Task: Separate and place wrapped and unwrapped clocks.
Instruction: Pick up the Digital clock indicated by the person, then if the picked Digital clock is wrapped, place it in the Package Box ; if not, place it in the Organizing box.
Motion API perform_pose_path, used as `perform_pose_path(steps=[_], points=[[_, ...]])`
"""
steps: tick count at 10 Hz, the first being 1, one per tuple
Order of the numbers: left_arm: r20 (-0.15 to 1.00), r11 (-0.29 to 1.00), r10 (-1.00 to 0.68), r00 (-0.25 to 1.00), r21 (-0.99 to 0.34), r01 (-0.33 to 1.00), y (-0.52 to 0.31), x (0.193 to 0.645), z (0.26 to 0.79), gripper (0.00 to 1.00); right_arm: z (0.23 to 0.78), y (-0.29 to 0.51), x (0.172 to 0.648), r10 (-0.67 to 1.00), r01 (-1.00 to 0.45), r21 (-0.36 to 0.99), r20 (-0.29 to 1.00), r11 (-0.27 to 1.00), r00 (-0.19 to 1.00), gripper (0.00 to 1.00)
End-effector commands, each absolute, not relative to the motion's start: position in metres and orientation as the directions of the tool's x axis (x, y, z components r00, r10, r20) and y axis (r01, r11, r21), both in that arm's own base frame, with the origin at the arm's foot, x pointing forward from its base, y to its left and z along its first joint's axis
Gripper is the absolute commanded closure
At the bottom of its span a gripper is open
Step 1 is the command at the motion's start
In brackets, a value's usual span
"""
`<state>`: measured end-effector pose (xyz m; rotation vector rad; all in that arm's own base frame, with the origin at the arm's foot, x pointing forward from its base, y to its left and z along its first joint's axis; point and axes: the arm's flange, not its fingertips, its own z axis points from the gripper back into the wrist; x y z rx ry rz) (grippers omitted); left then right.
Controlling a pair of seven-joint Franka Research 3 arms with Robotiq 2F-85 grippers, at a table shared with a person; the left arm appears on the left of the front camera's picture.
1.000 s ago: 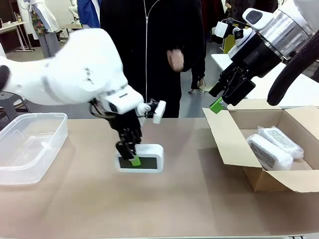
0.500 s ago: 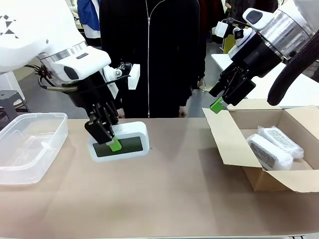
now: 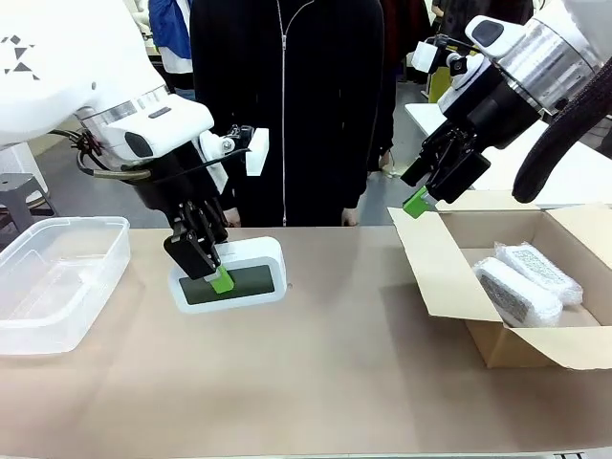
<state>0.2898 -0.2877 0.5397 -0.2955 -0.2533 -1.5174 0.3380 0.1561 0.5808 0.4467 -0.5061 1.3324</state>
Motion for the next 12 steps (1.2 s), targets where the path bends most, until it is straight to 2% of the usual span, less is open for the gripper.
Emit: perform_pose_path(steps=[1, 12], points=[[0.341, 0.03, -0.939, 0.034, -0.019, 0.999, -0.2892, 0.2914, 0.5433, 0.73, 0.5832, 0.1563, 0.3372, 0.8, -0.982, 0.031, 0.576, 0.187, 0.17, 0.0], [0.341, 0.03, -0.939, 0.034, -0.019, 0.999, -0.2892, 0.2914, 0.5433, 0.73, 0.5832, 0.1563, 0.3372, 0.8, -0.982, 0.031, 0.576, 0.187, 0.17, 0.0]])
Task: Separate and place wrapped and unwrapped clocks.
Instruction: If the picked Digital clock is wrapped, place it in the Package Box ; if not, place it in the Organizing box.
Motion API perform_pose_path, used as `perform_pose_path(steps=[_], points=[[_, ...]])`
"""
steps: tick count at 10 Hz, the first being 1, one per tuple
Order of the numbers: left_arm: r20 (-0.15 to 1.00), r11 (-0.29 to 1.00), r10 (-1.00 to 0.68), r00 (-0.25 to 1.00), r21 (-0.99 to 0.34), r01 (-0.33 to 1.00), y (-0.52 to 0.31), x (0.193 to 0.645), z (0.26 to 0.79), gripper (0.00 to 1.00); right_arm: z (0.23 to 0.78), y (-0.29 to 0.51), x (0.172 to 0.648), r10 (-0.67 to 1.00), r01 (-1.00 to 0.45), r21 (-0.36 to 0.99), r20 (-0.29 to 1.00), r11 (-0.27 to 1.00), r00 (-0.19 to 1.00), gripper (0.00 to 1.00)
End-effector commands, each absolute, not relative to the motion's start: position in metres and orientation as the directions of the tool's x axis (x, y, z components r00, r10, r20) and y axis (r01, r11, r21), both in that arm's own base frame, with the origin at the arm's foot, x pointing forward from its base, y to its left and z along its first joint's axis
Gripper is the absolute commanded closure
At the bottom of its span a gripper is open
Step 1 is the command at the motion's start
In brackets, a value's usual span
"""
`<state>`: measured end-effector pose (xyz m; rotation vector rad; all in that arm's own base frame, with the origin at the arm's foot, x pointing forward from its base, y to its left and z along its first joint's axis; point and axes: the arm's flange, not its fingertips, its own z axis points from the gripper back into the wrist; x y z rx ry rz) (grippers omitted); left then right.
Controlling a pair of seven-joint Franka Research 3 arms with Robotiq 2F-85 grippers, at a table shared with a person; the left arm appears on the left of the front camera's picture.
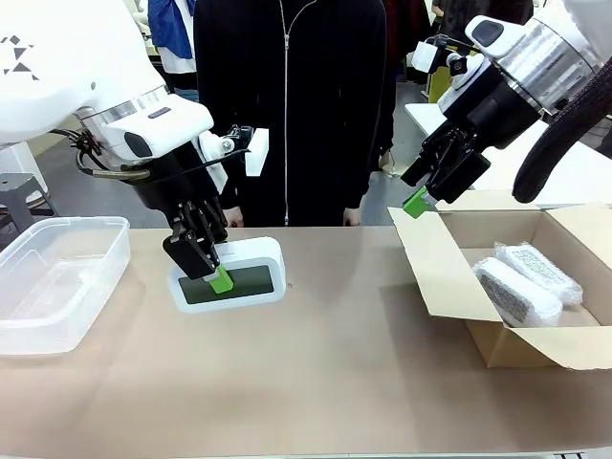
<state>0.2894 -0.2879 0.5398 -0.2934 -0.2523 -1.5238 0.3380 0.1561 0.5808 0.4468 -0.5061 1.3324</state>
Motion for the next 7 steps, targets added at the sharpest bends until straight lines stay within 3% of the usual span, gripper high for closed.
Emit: perform_pose_path(steps=[1, 4, 5, 7], points=[[0.341, 0.03, -0.939, 0.034, -0.019, 0.999, -0.289, 0.291, 0.543, 0.73, 0.583, 0.156, 0.337, 0.8, -0.982, 0.031, 0.576, 0.187, 0.17, 0.0], [0.341, 0.03, -0.939, 0.034, -0.019, 0.999, -0.289, 0.291, 0.543, 0.73, 0.583, 0.156, 0.337, 0.8, -0.982, 0.031, 0.576, 0.187, 0.17, 0.0], [0.342, 0.024, -0.939, 0.034, -0.031, 0.999, -0.288, 0.289, 0.54, 0.49, 0.583, 0.156, 0.337, 0.8, -0.982, 0.031, 0.576, 0.187, 0.17, 0.0], [0.465, 0.307, -0.836, 0.291, -0.043, 0.951, -0.205, 0.286, 0.551, 0.49, 0.583, 0.156, 0.337, 0.8, -0.982, 0.031, 0.576, 0.187, 0.17, 0.0]])
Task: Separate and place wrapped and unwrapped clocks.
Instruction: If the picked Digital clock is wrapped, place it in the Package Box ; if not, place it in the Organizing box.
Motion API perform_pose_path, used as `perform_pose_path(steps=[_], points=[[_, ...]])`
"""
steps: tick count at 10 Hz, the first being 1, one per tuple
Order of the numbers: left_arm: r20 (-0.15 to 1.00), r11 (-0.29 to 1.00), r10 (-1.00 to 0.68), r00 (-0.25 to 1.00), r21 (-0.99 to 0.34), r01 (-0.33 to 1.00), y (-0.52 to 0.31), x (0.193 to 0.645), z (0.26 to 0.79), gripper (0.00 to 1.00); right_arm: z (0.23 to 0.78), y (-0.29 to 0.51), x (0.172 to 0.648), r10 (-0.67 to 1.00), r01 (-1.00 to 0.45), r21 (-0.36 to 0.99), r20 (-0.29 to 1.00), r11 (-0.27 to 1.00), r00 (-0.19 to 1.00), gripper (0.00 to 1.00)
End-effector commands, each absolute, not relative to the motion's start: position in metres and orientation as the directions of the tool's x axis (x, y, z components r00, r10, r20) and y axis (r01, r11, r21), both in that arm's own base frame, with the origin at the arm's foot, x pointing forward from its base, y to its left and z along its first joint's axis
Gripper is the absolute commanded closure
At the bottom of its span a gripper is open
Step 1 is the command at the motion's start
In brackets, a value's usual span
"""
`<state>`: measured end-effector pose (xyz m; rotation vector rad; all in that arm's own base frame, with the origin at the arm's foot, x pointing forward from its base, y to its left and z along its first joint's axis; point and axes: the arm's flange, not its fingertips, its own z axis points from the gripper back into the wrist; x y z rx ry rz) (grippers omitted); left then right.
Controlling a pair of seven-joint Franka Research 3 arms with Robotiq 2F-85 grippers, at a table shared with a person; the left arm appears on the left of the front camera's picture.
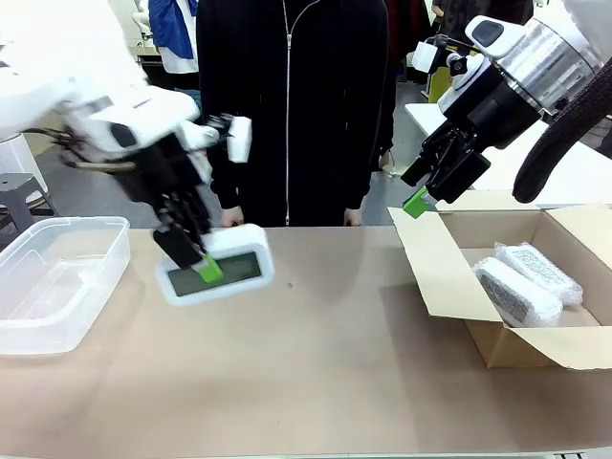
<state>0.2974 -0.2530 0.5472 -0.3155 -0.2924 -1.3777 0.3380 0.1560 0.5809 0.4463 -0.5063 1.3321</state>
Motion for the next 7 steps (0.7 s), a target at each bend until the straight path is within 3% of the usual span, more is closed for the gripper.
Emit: perform_pose_path(steps=[1, 4, 7], points=[[0.492, 0.428, -0.775, 0.398, -0.055, 0.902, -0.161, 0.277, 0.545, 0.49, 0.583, 0.156, 0.337, 0.8, -0.982, 0.031, 0.576, 0.187, 0.17, 0.0], [0.507, 0.7, -0.566, 0.65, -0.121, 0.704, -0.038, 0.259, 0.513, 0.49, 0.583, 0.156, 0.337, 0.8, -0.982, 0.031, 0.576, 0.187, 0.17, 0.0], [0.379, 0.881, -0.375, 0.846, -0.137, 0.452, 0.022, 0.283, 0.504, 0.49, 0.583, 0.156, 0.337, 0.8, -0.982, 0.031, 0.576, 0.187, 0.17, 0.0]])
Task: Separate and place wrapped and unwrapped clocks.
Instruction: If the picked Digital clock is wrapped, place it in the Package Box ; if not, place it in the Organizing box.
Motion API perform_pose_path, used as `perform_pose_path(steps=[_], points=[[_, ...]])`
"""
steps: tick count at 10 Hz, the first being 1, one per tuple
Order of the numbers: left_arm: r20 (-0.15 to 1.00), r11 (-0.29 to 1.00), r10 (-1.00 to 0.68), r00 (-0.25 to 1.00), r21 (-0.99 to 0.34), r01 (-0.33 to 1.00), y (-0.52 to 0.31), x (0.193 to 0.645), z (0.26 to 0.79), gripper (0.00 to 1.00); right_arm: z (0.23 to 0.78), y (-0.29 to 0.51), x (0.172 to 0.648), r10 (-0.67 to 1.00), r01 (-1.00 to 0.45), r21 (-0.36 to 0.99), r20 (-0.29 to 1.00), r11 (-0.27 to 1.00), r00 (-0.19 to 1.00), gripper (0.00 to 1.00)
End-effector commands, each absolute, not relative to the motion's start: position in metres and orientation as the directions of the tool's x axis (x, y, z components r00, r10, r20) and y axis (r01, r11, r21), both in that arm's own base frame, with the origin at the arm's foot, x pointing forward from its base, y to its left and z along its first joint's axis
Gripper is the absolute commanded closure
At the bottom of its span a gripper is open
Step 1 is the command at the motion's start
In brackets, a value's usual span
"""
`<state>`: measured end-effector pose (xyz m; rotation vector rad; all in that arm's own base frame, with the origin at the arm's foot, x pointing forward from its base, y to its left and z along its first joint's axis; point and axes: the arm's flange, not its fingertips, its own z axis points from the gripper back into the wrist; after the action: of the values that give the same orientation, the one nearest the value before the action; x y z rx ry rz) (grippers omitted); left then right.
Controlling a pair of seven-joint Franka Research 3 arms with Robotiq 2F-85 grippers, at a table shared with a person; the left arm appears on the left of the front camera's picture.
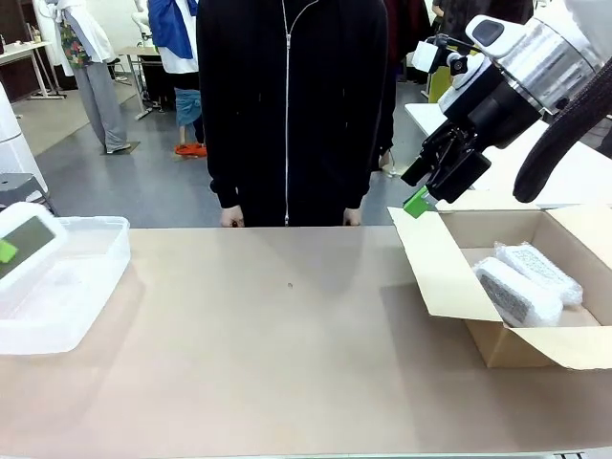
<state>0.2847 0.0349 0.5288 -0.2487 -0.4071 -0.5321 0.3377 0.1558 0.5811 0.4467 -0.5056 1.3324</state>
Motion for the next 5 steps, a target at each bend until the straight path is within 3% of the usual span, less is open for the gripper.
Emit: perform_pose_path(steps=[1, 2, 3, 5], points=[[0.318, 0.907, -0.351, 0.881, -0.12, 0.405, 0.026, 0.295, 0.502, 0.49, 0.583, 0.156, 0.337, 0.8, -0.982, 0.031, 0.576, 0.187, 0.17, 0.0], [0.276, 0.922, -0.35, 0.895, -0.067, 0.381, 0.026, 0.313, 0.502, 0.49, 0.583, 0.156, 0.337, 0.8, -0.982, 0.031, 0.576, 0.187, 0.17, 0.0], [0.313, 0.951, -0.287, 0.905, -0.016, 0.308, 0.023, 0.328, 0.497, 0.49, 0.583, 0.156, 0.337, 0.8, -0.982, 0.031, 0.576, 0.187, 0.17, 0.0], [0.296, 0.982, -0.176, 0.939, -0.013, 0.189, 0.017, 0.353, 0.48, 0.49, 0.583, 0.156, 0.337, 0.8, -0.982, 0.031, 0.576, 0.187, 0.17, 0.0]])
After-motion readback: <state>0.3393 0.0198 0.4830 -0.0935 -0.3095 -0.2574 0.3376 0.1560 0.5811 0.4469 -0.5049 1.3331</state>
